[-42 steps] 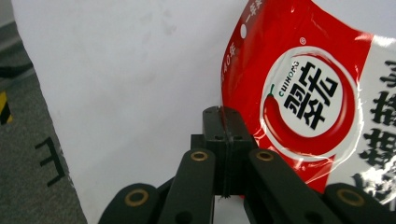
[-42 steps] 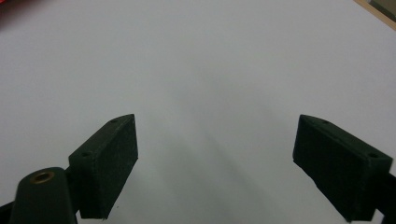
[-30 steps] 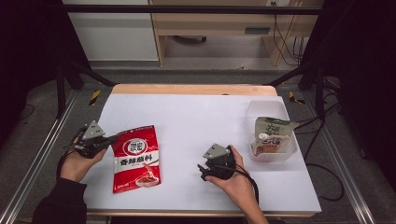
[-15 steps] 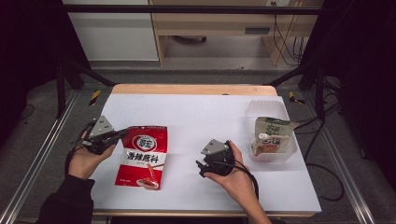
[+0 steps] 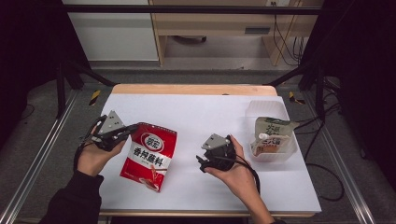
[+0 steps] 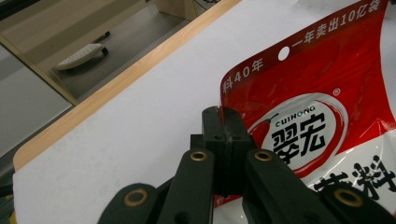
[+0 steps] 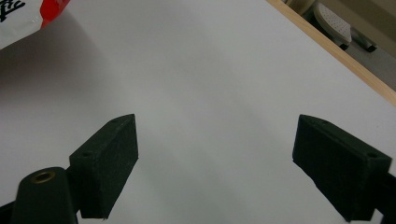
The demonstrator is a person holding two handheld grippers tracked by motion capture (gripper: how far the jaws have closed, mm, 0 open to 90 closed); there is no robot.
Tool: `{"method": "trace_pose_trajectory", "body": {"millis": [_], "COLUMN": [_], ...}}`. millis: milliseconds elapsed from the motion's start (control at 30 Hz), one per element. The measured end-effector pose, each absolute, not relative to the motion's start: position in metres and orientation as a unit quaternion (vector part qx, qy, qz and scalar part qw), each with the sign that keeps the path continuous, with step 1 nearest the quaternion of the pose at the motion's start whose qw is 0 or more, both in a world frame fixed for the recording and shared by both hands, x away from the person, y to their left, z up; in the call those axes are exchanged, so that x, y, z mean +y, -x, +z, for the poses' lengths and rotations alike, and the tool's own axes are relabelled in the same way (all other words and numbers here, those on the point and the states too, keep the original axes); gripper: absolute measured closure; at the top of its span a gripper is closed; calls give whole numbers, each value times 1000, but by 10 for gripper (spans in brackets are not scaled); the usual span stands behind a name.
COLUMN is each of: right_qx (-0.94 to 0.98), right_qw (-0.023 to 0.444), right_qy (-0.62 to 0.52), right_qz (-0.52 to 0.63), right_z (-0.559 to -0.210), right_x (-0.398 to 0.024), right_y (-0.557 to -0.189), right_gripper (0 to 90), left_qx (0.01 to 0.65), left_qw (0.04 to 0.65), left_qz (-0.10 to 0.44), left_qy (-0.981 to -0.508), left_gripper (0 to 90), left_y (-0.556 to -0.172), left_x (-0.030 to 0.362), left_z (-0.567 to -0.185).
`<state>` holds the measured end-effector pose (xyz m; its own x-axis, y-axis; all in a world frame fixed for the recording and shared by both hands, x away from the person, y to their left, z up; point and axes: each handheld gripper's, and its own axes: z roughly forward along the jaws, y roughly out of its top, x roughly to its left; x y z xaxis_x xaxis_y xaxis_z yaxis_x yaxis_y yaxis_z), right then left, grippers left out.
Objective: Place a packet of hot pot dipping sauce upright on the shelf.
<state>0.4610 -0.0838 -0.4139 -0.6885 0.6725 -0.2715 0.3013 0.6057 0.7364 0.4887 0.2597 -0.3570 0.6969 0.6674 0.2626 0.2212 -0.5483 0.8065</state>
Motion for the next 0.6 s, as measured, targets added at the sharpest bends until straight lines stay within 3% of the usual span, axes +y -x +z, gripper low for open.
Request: {"method": "trace_pose_trajectory", "body": {"millis": [600], "right_qx": [859], "right_qw": [290], "right_qy": [-259], "right_qz": [334], "right_z": [-377], "right_x": [-78], "right_y": [-468], "right_gripper": [150], "left_qx": [276], "left_qw": [413], "left_qz": [302], "left_qy": [-814], "left_gripper": [900], "left_y": [-489], "left_x": [251], "left_z": [-339]}}
